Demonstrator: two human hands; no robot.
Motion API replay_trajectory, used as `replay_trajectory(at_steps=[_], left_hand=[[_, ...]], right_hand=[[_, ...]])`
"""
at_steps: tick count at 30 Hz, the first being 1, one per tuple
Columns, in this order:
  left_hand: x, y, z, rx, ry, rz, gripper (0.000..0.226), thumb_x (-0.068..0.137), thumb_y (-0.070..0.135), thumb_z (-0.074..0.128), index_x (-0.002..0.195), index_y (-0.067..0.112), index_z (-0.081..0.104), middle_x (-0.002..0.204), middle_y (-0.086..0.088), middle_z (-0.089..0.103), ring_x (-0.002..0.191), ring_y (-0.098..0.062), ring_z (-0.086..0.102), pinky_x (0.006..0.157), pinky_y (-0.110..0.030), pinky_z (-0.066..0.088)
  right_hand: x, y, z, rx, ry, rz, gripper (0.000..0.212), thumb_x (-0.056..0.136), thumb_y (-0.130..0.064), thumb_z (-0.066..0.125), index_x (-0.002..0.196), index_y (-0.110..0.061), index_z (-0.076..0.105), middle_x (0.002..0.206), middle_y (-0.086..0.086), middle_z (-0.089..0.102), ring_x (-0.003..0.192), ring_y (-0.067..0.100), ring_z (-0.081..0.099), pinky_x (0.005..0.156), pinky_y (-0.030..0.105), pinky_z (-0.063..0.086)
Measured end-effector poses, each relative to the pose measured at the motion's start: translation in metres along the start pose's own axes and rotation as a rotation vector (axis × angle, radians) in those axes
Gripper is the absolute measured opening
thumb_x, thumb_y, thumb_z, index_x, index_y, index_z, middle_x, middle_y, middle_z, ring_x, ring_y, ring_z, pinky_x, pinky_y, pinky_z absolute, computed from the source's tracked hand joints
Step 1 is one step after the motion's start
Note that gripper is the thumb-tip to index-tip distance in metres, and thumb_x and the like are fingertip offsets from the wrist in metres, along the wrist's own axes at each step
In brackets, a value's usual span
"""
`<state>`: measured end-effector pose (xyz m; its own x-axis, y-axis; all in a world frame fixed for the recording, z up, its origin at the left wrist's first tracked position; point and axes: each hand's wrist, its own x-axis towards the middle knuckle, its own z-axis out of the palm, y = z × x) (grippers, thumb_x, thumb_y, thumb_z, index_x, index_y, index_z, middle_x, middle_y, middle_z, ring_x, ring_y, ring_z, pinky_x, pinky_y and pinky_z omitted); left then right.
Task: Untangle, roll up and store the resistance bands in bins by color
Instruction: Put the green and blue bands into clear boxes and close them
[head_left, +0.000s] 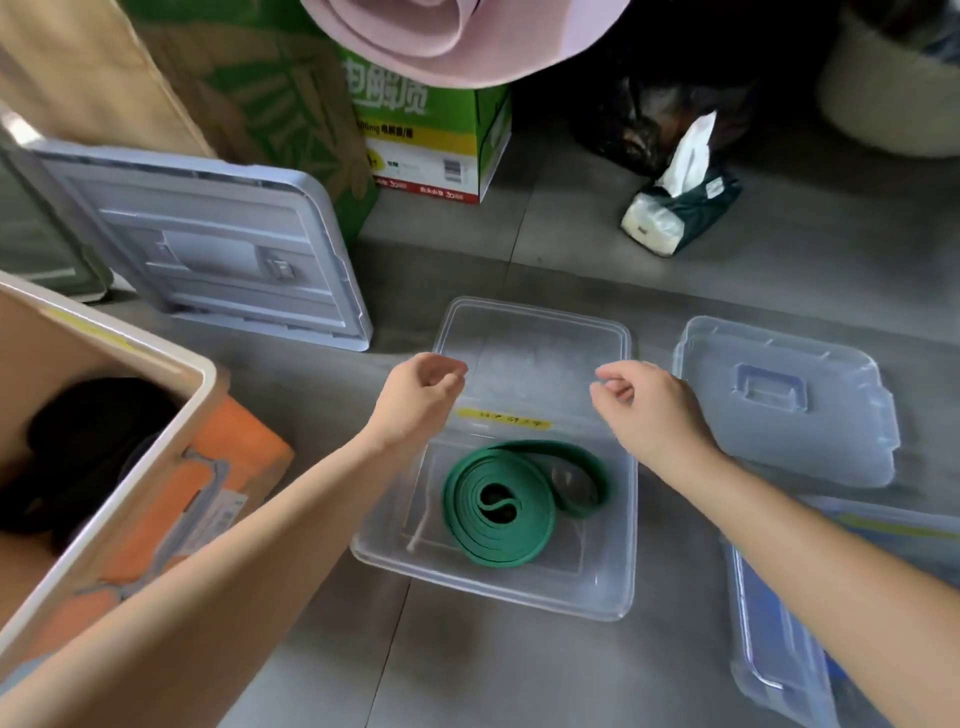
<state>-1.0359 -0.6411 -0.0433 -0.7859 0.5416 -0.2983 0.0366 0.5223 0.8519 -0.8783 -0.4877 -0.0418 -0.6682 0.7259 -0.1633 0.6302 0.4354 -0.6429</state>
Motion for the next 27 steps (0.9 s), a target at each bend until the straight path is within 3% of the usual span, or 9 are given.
replay_trajectory(at_steps=[3,6,10,14,17,20,22,24,27], left_hand=[[0.041,-0.004,0.003,0.229,-0.007,-0.011,0.014,0.088,0.012,0.052,0.079,0.015,0.063,0.076,-0.005,0.058,0.069,-0.020,0.051,0.065,-0.027,0.041],[0.070,-0.007,-0.001,0.542,0.023,-0.065,0.022,0.081,0.008,0.044,0.059,0.007,0.050,0.058,-0.007,0.048,0.059,-0.030,0.047,0.060,-0.031,0.045],[0.090,-0.017,-0.002,0.721,-0.041,-0.106,0.018,0.081,0.005,0.043,0.067,0.006,0.055,0.073,-0.015,0.058,0.076,-0.038,0.057,0.061,-0.029,0.042],[0.092,-0.031,0.008,0.503,-0.125,-0.298,0.023,0.086,0.017,0.052,0.065,0.009,0.049,0.063,-0.006,0.048,0.053,-0.023,0.045,0.045,-0.023,0.036],[0.091,-0.027,0.005,0.409,-0.010,-0.227,0.012,0.085,0.013,0.050,0.079,0.006,0.058,0.062,-0.005,0.046,0.057,-0.026,0.045,0.058,-0.026,0.041],[0.084,-0.018,-0.007,0.313,0.075,-0.078,0.017,0.087,0.015,0.051,0.071,0.013,0.054,0.065,-0.006,0.049,0.063,-0.025,0.046,0.062,-0.033,0.043],[0.071,-0.007,-0.016,0.144,0.110,0.031,0.019,0.092,0.021,0.051,0.074,0.023,0.055,0.083,-0.008,0.055,0.075,-0.022,0.051,0.072,-0.037,0.049],[0.053,0.007,-0.025,-0.021,0.136,0.158,0.017,0.095,0.028,0.051,0.079,0.023,0.054,0.087,-0.008,0.051,0.080,-0.018,0.048,0.074,-0.034,0.045],[0.026,0.026,-0.038,-0.169,0.181,0.257,0.016,0.095,0.032,0.051,0.085,0.022,0.057,0.082,-0.002,0.054,0.073,-0.017,0.047,0.067,-0.027,0.044]], right_hand=[[0.030,0.019,0.001,-0.044,-0.101,0.207,0.011,0.088,-0.026,0.053,0.093,-0.020,0.062,0.091,0.002,0.061,0.090,0.027,0.053,0.070,0.027,0.038],[0.044,0.038,0.012,-0.089,-0.183,0.358,0.020,0.086,-0.029,0.054,0.085,-0.009,0.053,0.093,0.013,0.062,0.082,0.029,0.055,0.065,0.030,0.036],[0.047,0.051,0.027,0.053,-0.169,0.512,0.025,0.086,-0.028,0.057,0.091,-0.003,0.057,0.092,0.015,0.059,0.081,0.030,0.057,0.069,0.031,0.041],[0.044,0.047,0.033,0.458,-0.115,0.688,0.039,0.088,-0.018,0.059,0.124,-0.004,0.051,0.087,0.010,0.050,0.070,0.021,0.047,0.071,0.034,0.048],[0.043,0.042,0.032,0.449,-0.082,0.575,0.053,0.089,-0.018,0.059,0.140,-0.016,0.043,0.121,0.011,0.055,0.095,0.024,0.057,0.079,0.030,0.043],[0.043,0.032,0.025,0.367,0.012,0.401,0.044,0.086,-0.036,0.064,0.125,-0.014,0.059,0.132,0.006,0.056,0.117,0.021,0.053,0.092,0.026,0.038],[0.041,0.024,0.013,0.369,0.036,0.286,0.053,0.078,-0.046,0.070,0.120,-0.014,0.061,0.125,0.006,0.057,0.111,0.018,0.056,0.090,0.026,0.040],[0.036,0.016,-0.003,0.346,0.059,0.145,0.056,0.072,-0.040,0.078,0.120,-0.020,0.058,0.114,0.002,0.051,0.097,0.014,0.057,0.082,0.024,0.042],[0.027,0.010,-0.027,0.213,0.269,-0.085,0.026,0.075,-0.020,0.077,0.096,-0.025,0.064,0.101,-0.001,0.050,0.077,0.015,0.057,0.069,0.009,0.038]])
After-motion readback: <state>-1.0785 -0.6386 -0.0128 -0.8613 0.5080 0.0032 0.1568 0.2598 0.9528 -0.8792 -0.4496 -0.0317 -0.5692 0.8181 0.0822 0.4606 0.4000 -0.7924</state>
